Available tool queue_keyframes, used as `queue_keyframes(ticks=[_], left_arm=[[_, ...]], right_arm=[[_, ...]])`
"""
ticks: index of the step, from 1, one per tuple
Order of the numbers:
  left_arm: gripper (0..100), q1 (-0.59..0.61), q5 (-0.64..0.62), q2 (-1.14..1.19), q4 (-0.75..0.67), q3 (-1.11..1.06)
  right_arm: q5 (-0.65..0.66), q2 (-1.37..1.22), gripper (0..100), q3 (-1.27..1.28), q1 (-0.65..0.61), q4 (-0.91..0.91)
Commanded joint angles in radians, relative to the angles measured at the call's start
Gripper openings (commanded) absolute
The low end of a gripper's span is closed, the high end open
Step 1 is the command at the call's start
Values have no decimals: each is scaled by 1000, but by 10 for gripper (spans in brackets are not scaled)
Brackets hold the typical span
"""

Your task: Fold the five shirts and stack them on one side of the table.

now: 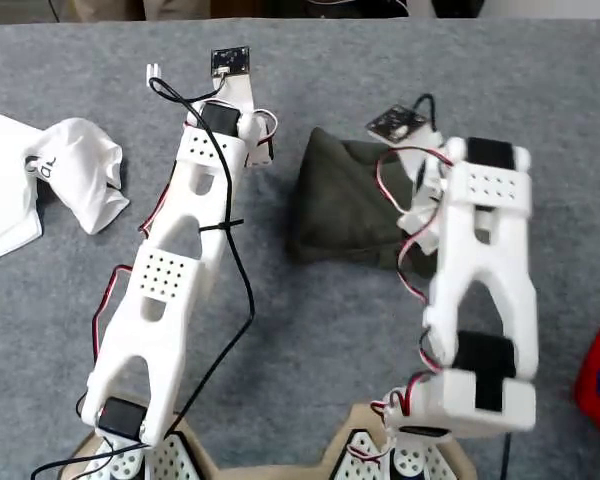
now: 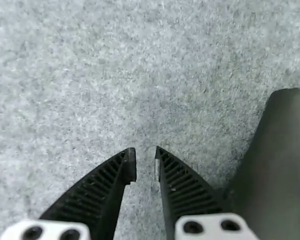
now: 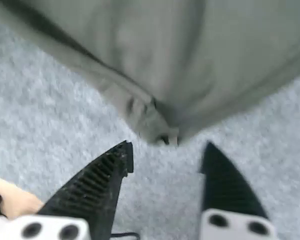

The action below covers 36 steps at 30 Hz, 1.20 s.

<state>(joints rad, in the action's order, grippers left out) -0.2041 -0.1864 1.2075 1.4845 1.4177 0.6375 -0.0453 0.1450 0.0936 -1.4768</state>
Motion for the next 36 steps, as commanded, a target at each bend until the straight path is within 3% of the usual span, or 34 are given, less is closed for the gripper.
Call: queue_keyframes(ticks=[1, 10, 21, 27, 36], left_arm=[[83, 26, 8, -27, 8, 55], [83, 58, 12, -27, 83, 117], [83, 74, 35, -27, 84, 115], [83, 72, 35, -27, 84, 115], [83, 72, 37, -27, 84, 115]], right_arm=[[-37, -110, 132, -108, -25, 9], [-55, -209, 3, -160, 5, -40], [-43, -47, 6, -35, 65, -69], [51, -1, 6, 194, 133, 41], [157, 145, 6, 283, 209, -18]])
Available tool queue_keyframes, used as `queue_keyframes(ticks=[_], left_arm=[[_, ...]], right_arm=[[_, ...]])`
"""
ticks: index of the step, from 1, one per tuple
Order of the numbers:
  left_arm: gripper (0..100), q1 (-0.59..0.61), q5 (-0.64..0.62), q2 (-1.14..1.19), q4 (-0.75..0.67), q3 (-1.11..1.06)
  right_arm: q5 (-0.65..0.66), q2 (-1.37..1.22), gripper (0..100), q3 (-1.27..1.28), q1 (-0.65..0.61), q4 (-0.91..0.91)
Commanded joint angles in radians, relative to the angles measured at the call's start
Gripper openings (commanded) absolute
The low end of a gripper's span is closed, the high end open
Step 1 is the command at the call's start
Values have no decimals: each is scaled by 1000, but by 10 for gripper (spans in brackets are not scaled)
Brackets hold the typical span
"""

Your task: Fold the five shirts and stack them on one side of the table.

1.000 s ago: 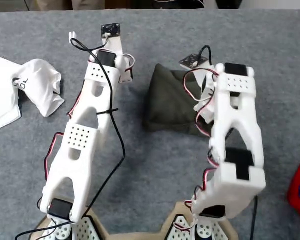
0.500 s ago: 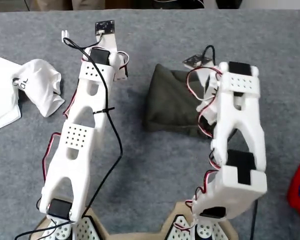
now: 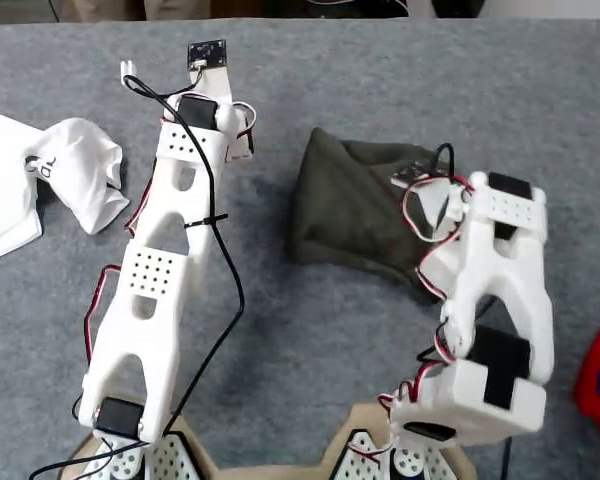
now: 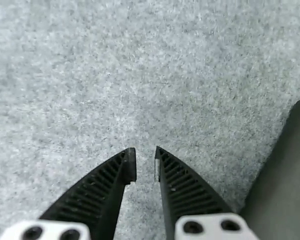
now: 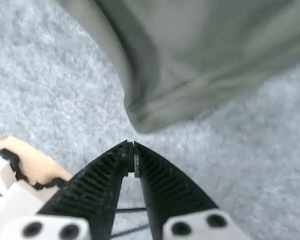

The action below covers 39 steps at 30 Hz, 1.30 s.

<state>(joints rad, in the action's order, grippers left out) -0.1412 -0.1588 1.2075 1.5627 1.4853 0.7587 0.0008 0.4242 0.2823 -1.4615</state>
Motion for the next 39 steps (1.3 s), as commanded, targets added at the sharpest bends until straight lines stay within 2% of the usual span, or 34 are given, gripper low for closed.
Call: queue_keyframes(ticks=[1, 6, 10, 18, 24, 30, 33, 39], left_arm=[[83, 9, 9, -27, 6, 48], [82, -6, 5, -27, -2, 49], [82, -66, 5, -27, -15, 49], [79, -190, 2, -27, -181, 46], [81, -276, 2, -13, -203, 35], [82, -272, 5, 36, -249, -78], [78, -249, 6, 48, -241, -97], [78, -172, 9, 47, -141, -84]], right_arm=[[44, 125, 6, 2, 27, -41], [44, 177, 8, -108, 24, -17], [-20, 58, 9, -302, 7, 57], [-101, -509, 7, -901, -8, -11], [-94, -949, 8, -1386, -8, -57], [-43, -1265, 9, -1903, -51, -196], [-43, -1372, 9, -2077, -82, -213], [-49, -1399, 9, -2066, -101, -150]])
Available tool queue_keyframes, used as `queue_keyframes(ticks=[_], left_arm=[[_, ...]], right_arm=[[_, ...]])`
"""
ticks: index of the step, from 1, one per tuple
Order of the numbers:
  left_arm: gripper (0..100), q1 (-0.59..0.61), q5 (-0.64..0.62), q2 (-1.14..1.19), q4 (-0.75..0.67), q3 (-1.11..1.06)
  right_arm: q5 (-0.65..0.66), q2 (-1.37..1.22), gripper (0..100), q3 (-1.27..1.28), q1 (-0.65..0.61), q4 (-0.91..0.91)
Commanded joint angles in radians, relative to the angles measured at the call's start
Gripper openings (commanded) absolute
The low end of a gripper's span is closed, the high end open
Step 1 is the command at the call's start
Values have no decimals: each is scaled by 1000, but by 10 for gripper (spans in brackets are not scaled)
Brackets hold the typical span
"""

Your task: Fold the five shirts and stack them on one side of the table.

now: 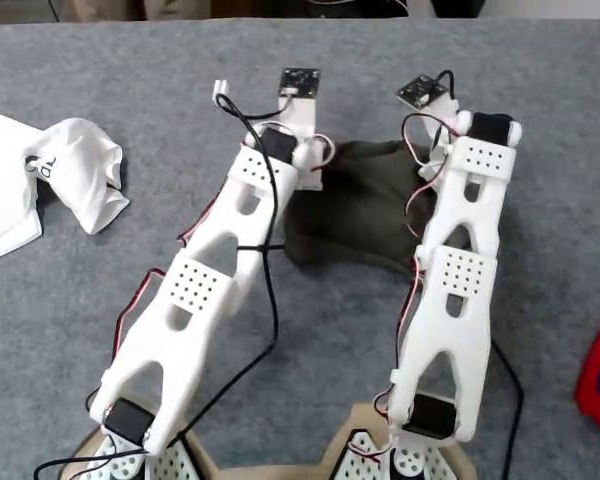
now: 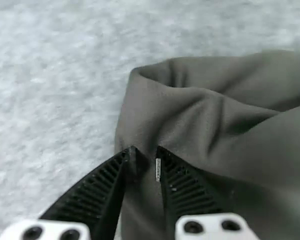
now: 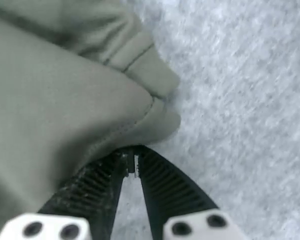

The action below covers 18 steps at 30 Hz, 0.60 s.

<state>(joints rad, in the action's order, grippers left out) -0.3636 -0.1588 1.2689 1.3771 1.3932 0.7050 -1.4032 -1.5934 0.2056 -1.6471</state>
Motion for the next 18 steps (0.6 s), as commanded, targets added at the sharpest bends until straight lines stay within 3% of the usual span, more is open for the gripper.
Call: queue_keyframes(ticks=[1, 8, 13, 18], left_arm=[[78, 63, 9, -15, 52, 8], [82, 106, 3, -15, 46, 23], [95, 100, 2, -15, 57, 169], [155, 77, 8, -27, 157, 282]], right_arm=[[3, 5, 9, -53, -21, 44], [-2, 16, 7, -76, -18, 28], [-49, 142, 9, -76, -19, -63], [-155, 289, 9, -54, -16, -143]])
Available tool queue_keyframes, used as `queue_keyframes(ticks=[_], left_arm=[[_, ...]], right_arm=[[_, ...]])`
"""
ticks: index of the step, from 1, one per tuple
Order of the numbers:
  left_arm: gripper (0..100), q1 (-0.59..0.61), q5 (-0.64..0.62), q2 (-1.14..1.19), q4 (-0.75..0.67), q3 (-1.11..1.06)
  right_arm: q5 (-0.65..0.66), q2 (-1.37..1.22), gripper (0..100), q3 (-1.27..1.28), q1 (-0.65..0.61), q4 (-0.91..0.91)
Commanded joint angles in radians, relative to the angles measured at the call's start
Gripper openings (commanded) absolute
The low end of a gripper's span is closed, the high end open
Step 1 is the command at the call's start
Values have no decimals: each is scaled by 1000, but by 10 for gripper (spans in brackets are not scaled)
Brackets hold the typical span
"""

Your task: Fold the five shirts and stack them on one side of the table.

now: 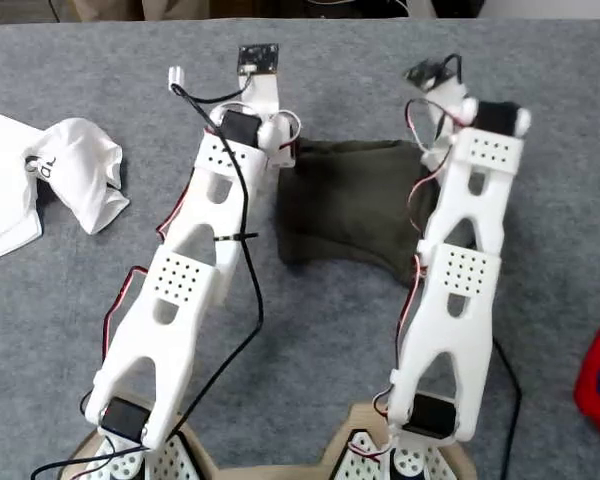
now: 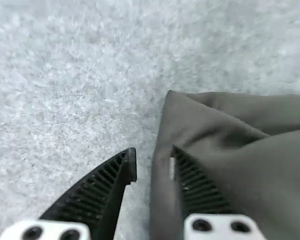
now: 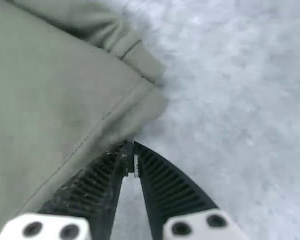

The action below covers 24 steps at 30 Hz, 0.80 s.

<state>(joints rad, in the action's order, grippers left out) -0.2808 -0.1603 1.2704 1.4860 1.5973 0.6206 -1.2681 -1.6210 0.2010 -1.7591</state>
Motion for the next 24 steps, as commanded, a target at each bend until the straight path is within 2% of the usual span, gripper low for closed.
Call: queue_keyframes(ticks=[1, 4, 8, 13, 19, 24], left_arm=[[157, -8, 11, -50, 69, 74], [157, 6, 18, -113, 141, 66], [157, 17, 118, -173, 262, 74], [156, 28, 258, -219, 278, 14], [154, 2, 275, -409, 278, -229], [153, 0, 275, -661, 278, -557]], right_arm=[[-112, 182, 9, -1, 1, -31], [-181, 285, 9, 154, 18, -31], [-288, 483, 9, 516, 13, -29], [-453, 731, 9, 880, 13, -23], [-512, 894, 9, 1135, 16, -21], [-511, 920, 6, 1282, 18, -17]])
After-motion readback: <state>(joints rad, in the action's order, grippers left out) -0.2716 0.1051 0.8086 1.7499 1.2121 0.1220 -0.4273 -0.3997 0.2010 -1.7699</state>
